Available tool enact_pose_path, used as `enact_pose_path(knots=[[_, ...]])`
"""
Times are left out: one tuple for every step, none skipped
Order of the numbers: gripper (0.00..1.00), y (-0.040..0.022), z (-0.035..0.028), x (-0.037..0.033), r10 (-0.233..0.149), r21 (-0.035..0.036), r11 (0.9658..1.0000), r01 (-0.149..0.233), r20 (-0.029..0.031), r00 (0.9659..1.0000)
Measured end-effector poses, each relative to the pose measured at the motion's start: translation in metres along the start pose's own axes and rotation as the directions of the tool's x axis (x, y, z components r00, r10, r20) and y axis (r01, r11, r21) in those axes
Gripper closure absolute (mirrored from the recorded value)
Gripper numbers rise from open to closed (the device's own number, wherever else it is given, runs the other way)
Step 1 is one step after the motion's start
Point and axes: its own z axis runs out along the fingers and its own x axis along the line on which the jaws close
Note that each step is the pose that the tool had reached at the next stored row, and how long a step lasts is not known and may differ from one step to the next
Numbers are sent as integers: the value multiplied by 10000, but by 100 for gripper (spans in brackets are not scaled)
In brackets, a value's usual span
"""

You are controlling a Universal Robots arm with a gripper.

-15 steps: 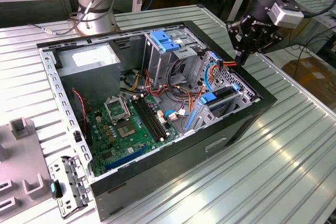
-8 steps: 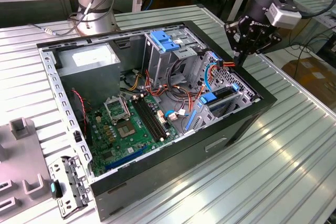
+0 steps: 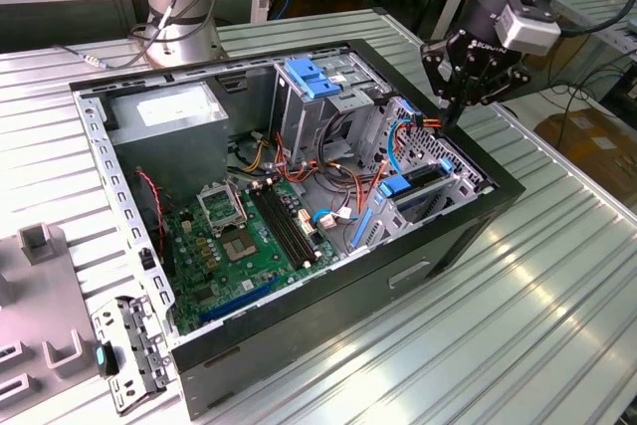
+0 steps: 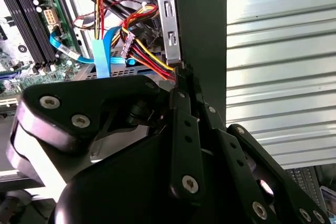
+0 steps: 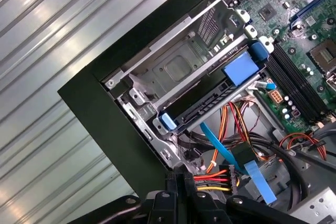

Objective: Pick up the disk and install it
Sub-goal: 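Insert the first disk wire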

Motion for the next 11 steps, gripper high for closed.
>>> enact_pose_path(knots=[[84,1,0,0,80,-4,10000,-80,0,10000],[84,1,1,-1,278,-14,9996,-278,2,9996],[84,1,0,-1,466,-25,9989,-466,1,9989],[84,1,0,-1,650,-35,9979,-650,2,9979],[84,1,0,-1,814,-44,9967,-814,2,9967],[84,1,0,-1,993,-53,9950,-993,2,9951],[84,1,0,-1,1157,-62,9933,-1157,2,9933],[84,1,0,-1,1343,-73,9909,-1343,1,9909],[84,1,0,-1,1513,-82,9885,-1513,1,9885],[84,1,0,-1,1720,-93,9851,-1720,0,9851],[84,1,0,-1,1867,-101,9824,-1867,-1,9824]])
